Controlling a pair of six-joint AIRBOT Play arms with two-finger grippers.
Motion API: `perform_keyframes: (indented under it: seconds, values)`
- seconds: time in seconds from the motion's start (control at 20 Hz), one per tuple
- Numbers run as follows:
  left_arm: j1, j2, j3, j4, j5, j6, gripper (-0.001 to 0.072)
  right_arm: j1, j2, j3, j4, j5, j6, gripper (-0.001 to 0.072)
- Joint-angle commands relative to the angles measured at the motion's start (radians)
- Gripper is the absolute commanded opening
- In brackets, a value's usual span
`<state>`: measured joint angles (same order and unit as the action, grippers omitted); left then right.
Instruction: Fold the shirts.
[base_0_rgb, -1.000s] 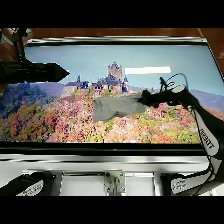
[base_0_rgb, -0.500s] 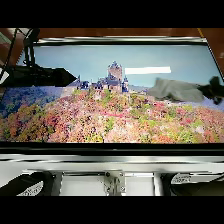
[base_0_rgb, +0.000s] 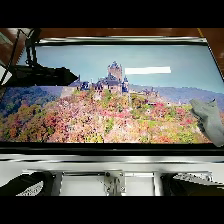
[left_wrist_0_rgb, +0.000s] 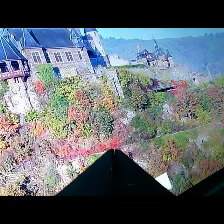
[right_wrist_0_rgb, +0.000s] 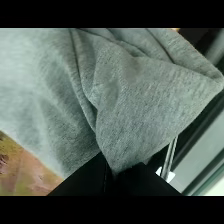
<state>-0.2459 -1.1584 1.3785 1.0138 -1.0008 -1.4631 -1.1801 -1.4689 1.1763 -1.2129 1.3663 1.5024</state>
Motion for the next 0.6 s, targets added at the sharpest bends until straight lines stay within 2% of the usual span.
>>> perform_keyframes:
  seconds: [0.0, 0.1, 0.4, 0.55]
  values:
    - [-0.007, -0.011, 0.000, 0.000, 0.007, -0.008, 0.0030, -0.035, 0.022, -0.167, -0.024, -0.046, -0.016, 0.0056]
    - [-0.018, -0.014, 0.000, 0.000, 0.006, -0.008, 0.0029, -0.035, 0.022, -0.229, -0.051, -0.060, -0.034, 0.0056]
    - [-0.024, -0.018, 0.000, 0.000, 0.006, -0.008, 0.0030, -0.035, 0.066, -0.261, -0.275, -0.119, -0.046, 0.0056]
    - [-0.024, -0.021, 0.000, 0.000, 0.006, -0.008, 0.0029, -0.035, 0.090, -0.261, -0.253, -0.154, -0.040, 0.0076]
